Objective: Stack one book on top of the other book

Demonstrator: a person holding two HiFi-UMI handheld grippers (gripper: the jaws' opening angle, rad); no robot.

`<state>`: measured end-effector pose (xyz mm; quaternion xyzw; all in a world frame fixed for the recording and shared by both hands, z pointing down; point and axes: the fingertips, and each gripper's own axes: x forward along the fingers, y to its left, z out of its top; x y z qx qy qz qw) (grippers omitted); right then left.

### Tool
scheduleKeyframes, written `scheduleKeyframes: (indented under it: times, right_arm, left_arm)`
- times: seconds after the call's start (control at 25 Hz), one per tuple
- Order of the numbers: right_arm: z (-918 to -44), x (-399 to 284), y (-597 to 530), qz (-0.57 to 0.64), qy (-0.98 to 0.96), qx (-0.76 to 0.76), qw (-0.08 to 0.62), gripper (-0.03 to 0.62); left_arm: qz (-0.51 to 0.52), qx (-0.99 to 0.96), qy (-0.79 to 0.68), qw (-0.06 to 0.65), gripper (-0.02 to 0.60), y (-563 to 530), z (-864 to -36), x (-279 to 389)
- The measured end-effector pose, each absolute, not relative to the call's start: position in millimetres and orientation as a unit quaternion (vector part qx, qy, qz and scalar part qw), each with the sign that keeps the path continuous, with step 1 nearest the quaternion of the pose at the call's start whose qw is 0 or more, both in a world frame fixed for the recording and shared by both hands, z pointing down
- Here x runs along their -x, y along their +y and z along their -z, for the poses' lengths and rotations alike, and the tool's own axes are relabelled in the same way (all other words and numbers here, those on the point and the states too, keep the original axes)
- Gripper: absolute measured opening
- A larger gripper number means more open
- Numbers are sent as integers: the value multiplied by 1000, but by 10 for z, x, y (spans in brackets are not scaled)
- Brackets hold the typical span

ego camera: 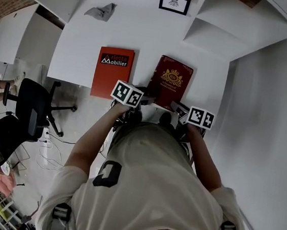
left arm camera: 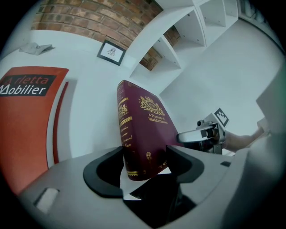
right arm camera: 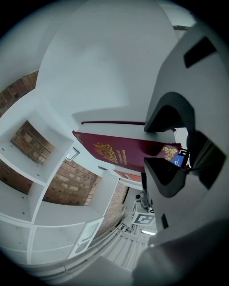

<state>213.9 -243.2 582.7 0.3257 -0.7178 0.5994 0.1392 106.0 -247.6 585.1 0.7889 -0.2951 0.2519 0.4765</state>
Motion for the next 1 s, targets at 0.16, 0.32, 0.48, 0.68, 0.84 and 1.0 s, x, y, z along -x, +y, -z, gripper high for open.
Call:
scheduleKeyframes:
  times: [0.16, 0.32, 0.48, 0.68, 0.84, 1.0]
  right_arm:
    - [-5823, -2128, -2415, -608, -714, -318, 138, 170]
    - [-5817, -2109, -2380, -601, -721, -309, 153, 170]
    - [-5733, -2121, -2389, -605, -723, -307, 130, 170]
    - [-5638, -2096, -2352, -602, -731, -298, 116, 167]
    - [-5573, -2099, -2301, -603, -735, -292, 108, 167]
    - [-5494, -2077, -2280, -602, -740, -282, 102, 167]
  left_arm:
    - [-258, -784, -291, 484, 290, -2474, -5860, -1045]
    - [-258, -784, -292, 484, 290, -2478, -5851, -1041]
    - [-236, -784, -300, 489, 290, -2505, -5757, -1034]
    - [-220, -788, -309, 485, 290, -2506, -5610, -1004]
    - [-216, -792, -311, 478, 287, -2500, -5507, -1011]
    - [-214, -793, -315, 476, 285, -2493, -5398, -988]
